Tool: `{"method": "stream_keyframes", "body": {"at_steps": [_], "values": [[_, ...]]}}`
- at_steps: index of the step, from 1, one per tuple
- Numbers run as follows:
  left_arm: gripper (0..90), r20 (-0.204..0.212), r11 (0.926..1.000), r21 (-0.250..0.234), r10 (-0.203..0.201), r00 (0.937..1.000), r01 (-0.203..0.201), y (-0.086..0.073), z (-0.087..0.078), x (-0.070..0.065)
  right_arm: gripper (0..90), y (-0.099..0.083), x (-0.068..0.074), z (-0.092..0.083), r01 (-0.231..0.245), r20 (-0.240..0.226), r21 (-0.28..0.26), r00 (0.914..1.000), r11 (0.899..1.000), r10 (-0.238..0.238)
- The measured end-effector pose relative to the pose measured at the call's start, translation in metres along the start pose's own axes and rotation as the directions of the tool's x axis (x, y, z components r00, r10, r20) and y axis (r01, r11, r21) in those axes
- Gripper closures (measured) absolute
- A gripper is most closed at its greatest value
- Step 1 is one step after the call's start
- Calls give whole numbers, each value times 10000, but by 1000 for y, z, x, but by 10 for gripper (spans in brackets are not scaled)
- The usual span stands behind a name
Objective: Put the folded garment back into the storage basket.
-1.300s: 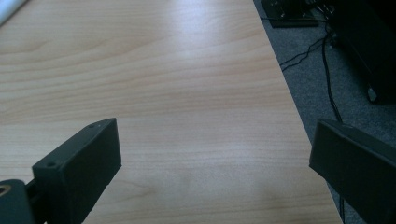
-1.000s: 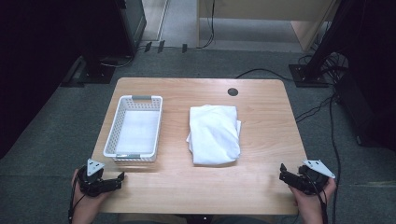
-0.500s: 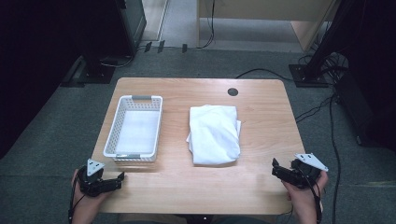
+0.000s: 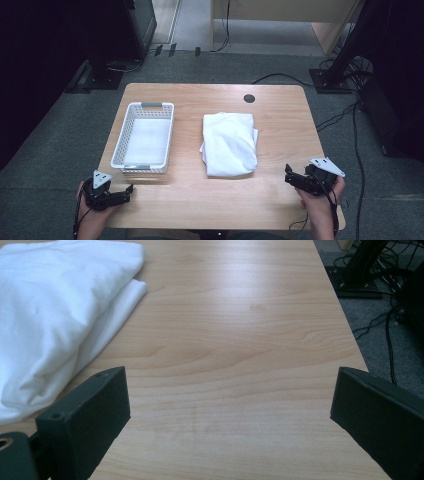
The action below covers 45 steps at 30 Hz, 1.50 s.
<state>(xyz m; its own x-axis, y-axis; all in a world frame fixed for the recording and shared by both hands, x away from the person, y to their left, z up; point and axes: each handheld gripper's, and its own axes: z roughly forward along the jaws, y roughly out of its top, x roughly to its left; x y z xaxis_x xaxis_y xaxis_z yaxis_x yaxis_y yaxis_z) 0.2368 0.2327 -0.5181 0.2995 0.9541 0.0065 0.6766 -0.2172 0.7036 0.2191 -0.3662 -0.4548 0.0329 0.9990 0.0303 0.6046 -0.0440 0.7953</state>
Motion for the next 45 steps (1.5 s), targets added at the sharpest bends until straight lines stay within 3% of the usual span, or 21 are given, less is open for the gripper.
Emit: {"method": "stream_keyframes", "body": {"at_steps": [17, 45], "values": [[0, 7, 10000, 0, 4, 10000, -4, 0, 0, 0, 13, 21, 36, 10, 450, -439, -34, 9980, 9990, -451], [0, 18, 10000, -3, 16, 10000, -16, 0, 0, 0, 13, 38, 77, 31, 702, -1040, 97, 9922, 9975, -688]]}}
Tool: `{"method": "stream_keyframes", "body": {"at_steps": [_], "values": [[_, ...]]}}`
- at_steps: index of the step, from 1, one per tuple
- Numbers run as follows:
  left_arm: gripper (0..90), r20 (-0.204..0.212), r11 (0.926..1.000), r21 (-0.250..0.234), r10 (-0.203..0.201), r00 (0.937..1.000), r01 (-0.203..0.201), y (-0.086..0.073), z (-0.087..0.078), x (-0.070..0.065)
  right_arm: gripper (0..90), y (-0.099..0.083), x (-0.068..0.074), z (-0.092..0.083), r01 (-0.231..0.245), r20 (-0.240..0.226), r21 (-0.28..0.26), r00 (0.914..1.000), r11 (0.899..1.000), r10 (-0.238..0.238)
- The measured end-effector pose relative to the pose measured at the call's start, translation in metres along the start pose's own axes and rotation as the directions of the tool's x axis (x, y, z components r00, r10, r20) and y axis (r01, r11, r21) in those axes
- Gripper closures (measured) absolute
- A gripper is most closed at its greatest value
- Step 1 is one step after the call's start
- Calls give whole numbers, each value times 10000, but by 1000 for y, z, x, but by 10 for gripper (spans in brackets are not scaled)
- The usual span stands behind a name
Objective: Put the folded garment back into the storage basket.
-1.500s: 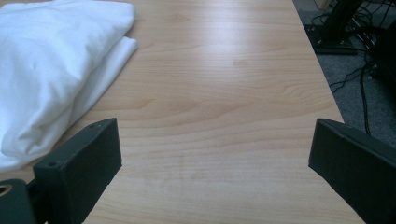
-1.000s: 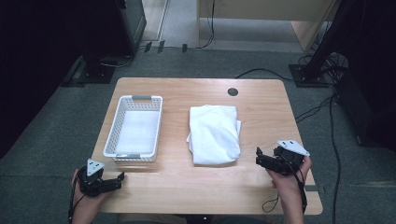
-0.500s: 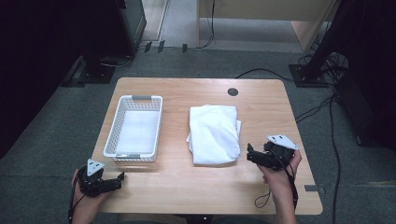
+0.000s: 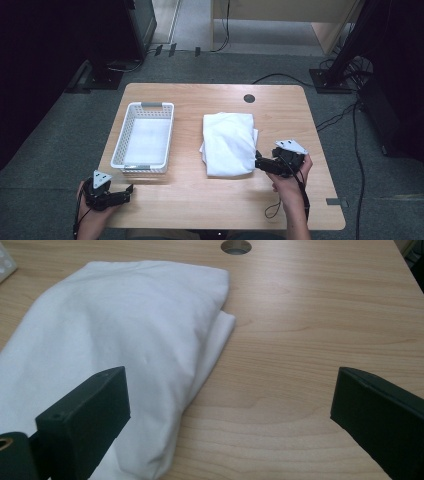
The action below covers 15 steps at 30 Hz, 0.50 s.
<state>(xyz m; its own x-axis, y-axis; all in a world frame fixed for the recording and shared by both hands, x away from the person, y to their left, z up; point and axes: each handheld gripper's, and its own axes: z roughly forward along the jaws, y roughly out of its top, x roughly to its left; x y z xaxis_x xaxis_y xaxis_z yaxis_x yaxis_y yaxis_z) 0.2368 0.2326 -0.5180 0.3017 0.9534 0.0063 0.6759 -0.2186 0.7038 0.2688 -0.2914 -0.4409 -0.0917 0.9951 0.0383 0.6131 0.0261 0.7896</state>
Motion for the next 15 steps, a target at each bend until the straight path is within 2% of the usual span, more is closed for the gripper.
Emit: {"method": "stream_keyframes", "body": {"at_steps": [15], "values": [[0, 19, 10000, 1, 15, 10000, -15, 0, 0, 0, 13, 9, 23, 21, 139, -410, 178, 9991, 9997, -131]]}}
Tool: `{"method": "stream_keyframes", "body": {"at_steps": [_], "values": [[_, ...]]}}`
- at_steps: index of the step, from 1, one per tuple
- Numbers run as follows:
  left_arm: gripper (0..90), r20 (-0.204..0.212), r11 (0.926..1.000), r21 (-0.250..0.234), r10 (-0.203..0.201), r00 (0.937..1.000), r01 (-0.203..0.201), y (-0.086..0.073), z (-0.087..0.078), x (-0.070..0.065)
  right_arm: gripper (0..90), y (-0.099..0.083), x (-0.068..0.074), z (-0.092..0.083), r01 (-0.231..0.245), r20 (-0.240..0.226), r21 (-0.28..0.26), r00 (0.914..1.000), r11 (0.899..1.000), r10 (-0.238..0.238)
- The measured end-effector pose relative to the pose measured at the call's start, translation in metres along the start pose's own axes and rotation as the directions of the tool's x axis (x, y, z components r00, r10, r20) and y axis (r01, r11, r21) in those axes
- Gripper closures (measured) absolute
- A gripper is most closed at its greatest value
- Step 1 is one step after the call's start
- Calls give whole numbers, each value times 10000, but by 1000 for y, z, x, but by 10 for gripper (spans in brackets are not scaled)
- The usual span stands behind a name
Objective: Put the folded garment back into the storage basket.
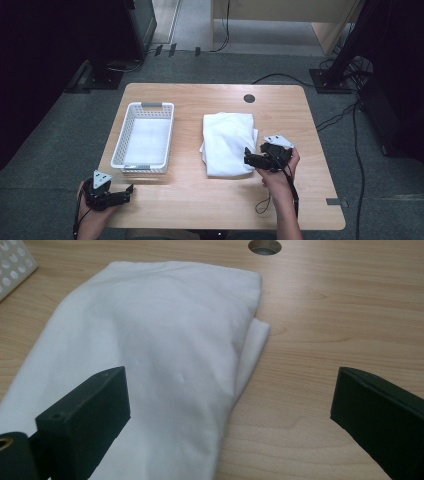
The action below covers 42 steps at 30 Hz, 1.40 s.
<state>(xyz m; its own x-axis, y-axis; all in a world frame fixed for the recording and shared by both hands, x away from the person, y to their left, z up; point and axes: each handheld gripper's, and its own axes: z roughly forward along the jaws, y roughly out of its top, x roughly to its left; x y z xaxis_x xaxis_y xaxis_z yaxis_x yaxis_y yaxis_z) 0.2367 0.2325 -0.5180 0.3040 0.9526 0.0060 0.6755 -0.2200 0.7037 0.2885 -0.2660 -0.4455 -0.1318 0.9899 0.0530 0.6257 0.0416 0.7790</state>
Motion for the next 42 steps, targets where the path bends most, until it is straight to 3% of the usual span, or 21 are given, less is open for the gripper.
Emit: {"method": "stream_keyframes", "body": {"at_steps": [12, 42], "values": [[0, 10, 10000, -1, 11, 10000, -11, 0, 0, 0, 15, 7, 7, 13, -57, -346, 228, 9994, 9997, 65], [0, 48, 10000, -6, 40, 10000, -40, 0, 0, 0, 15, 24, 29, 41, 39, -246, 512, 9997, 9987, -27]]}}
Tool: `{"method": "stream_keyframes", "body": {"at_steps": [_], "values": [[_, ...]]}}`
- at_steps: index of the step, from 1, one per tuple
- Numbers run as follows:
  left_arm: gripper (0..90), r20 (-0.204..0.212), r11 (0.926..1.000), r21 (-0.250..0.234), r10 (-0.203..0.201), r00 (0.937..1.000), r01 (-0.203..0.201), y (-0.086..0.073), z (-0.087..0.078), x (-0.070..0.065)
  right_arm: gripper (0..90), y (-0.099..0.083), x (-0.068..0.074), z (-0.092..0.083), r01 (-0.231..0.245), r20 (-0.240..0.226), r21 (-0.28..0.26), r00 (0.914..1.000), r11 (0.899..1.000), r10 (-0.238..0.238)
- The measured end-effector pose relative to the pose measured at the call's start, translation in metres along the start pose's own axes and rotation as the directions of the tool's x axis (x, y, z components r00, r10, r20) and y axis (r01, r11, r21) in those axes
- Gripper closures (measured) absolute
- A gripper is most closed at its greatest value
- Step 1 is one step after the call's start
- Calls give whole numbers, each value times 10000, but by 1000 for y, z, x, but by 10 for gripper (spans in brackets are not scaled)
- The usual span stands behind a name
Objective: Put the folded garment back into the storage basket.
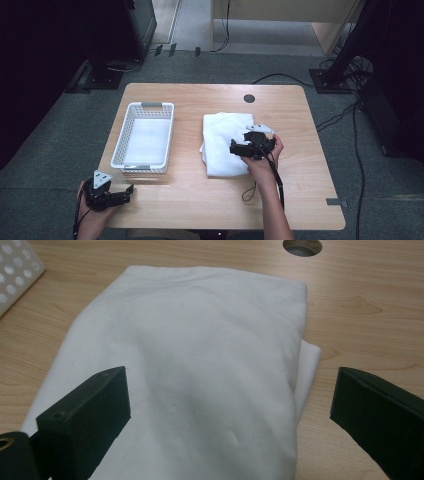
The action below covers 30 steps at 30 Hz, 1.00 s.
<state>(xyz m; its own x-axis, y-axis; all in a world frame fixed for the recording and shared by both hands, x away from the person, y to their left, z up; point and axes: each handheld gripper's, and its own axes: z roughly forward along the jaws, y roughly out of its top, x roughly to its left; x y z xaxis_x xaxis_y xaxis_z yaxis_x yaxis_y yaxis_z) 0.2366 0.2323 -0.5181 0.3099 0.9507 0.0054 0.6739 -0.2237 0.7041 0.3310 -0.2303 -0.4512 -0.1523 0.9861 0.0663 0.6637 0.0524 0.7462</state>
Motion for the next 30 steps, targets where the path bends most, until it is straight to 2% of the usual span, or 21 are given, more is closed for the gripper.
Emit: {"method": "stream_keyframes", "body": {"at_steps": [7, 8, 12, 14, 16, 17, 25, 30], "values": [[0, 11, 10000, 1, 8, 10000, -8, 0, 0, 0, 13, 2, 6, 11, -53, 34, 72, 10000, 10000, 53], [0, 15, 10000, 1, 11, 10000, -11, 0, 0, 0, 13, 3, 5, 14, -259, -101, 65, 9996, 9996, 260], [0, 24, 10000, -1, 15, 10000, -15, 0, 0, 0, 14, 4, 3, 19, -433, -440, 267, 9980, 9987, 445], [0, 27, 10000, -6, 15, 10000, -15, 0, 0, 0, 30, 5, 3, 22, -421, -435, 429, 9981, 9982, 440], [0, 32, 10000, 1, 26, 10000, -26, 0, 0, 0, 34, 6, 1, 26, -487, -349, 489, 9981, 9976, 504], [0, 33, 10000, 1, 25, 10000, -25, 0, 0, 0, 35, 6, 1, 28, -403, -24, 476, 9992, 9981, 405], [0, 35, 10000, -10, 14, 10000, -14, 0, 0, 0, 16, 8, 4, 38, -412, 316, 593, 9987, 9974, 393], [0, 37, 10000, -16, 11, 10000, -11, 0, 0, 0, 8, 11, 6, 45, -458, 322, 697, 9985, 9965, 437]]}}
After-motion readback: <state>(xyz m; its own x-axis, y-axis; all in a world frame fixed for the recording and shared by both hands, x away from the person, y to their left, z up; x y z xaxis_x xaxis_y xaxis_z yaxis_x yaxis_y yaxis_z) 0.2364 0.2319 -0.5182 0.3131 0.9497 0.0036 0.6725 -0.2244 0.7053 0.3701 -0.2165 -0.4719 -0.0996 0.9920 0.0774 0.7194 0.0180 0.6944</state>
